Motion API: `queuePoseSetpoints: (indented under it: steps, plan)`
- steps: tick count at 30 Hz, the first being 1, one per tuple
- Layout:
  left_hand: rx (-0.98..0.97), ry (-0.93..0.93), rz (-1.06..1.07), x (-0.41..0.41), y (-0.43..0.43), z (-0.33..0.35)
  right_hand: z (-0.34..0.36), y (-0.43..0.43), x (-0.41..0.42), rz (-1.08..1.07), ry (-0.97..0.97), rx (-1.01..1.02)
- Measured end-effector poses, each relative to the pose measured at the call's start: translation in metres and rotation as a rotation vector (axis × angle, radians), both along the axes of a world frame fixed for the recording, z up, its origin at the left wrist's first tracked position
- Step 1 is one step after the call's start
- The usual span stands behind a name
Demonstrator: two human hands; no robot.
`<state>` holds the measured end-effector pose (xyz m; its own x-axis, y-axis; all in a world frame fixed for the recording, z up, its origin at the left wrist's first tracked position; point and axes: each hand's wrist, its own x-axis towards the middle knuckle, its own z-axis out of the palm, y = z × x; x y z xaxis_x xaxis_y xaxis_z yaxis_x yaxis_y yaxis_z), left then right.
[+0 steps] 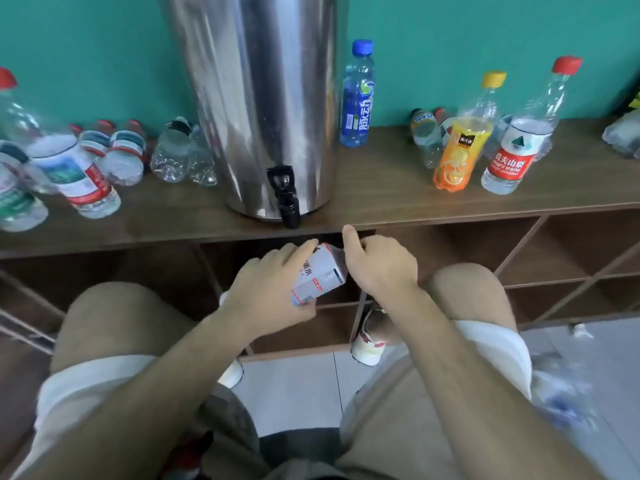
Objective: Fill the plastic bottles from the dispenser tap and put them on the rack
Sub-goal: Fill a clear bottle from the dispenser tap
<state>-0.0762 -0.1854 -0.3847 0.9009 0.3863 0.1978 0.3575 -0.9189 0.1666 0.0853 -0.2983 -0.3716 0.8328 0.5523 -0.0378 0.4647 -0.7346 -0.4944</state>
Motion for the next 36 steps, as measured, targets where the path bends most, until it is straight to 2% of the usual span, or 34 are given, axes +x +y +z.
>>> queuePoseSetpoints:
  steps: [1,3,6,8,10,14,17,23,30,33,36]
  plan:
    - [0.084,0.077,0.011,-0.004,0.007,-0.009,-0.011,0.006,-0.004,0.022,0.090,-0.056]
    - [0.129,0.186,0.049,-0.009,0.017,-0.025,-0.024,0.017,-0.011,0.029,0.261,-0.113]
    - [0.130,0.127,0.058,-0.004,0.029,-0.031,-0.030,0.030,-0.008,0.046,0.316,-0.006]
    - [-0.001,0.076,0.068,-0.002,0.036,-0.028,-0.032,0.034,-0.007,0.065,0.285,0.125]
    - [-0.219,0.066,0.078,-0.004,0.043,-0.025,-0.036,0.032,-0.007,0.108,0.225,0.218]
    - [-0.615,0.064,0.004,-0.013,0.054,-0.019,-0.039,0.022,-0.007,0.345,0.068,0.415]
    - [-0.785,0.067,-0.033,-0.018,0.064,-0.017,-0.036,0.020,-0.002,0.468,0.030,0.454]
    - [-0.820,0.052,0.021,-0.023,0.071,-0.026,-0.032,0.015,0.005,0.671,0.240,0.499]
    - [-0.860,0.020,0.026,-0.013,0.067,-0.029,-0.015,0.013,0.006,0.569,0.441,0.588]
    - [-0.799,0.033,0.029,-0.012,0.066,-0.029,-0.018,0.015,0.008,0.453,0.288,0.477]
    - [-0.760,0.053,0.056,-0.014,0.069,-0.029,-0.024,0.016,0.011,0.526,0.199,0.389]
